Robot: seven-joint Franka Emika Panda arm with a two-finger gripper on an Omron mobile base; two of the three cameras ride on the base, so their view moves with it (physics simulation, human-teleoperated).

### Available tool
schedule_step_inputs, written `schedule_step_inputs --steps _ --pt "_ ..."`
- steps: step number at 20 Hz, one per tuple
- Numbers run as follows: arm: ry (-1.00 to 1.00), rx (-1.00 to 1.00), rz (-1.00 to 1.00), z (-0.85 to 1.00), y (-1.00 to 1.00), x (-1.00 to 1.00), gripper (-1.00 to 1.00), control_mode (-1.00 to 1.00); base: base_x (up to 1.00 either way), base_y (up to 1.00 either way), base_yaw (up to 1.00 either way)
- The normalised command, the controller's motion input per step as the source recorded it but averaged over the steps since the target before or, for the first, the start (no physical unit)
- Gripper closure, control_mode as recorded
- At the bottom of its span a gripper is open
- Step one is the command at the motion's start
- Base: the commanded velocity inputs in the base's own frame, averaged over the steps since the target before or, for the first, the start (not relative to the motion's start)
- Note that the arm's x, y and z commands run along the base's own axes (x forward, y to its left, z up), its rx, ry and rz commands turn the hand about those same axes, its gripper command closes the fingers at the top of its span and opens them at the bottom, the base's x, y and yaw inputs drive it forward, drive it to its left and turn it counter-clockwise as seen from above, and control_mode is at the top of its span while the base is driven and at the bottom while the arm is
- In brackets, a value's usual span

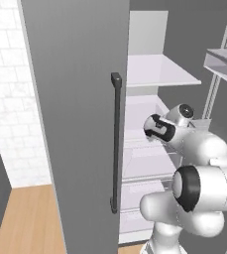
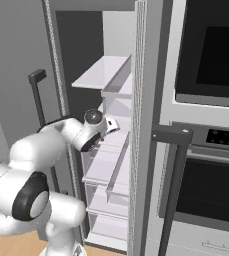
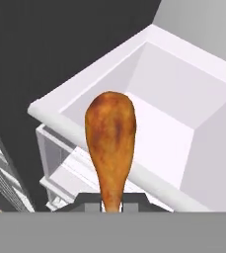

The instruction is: Place one avocado and one chicken drumstick in each tupperware on the nearby counter, to pack two identical lunches.

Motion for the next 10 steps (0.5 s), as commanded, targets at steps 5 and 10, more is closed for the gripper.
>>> schedule_step_inputs --steps 5,10 --pt "0.0 -0.02 0.0 0.93 0.0 -1.0 1.0 -1.0 0.0 0.0 0.0" --pt "-0.03 -0.01 -0.01 0.47 0.0 -1.0 1.0 -1.0 0.0 0.0 0.0"
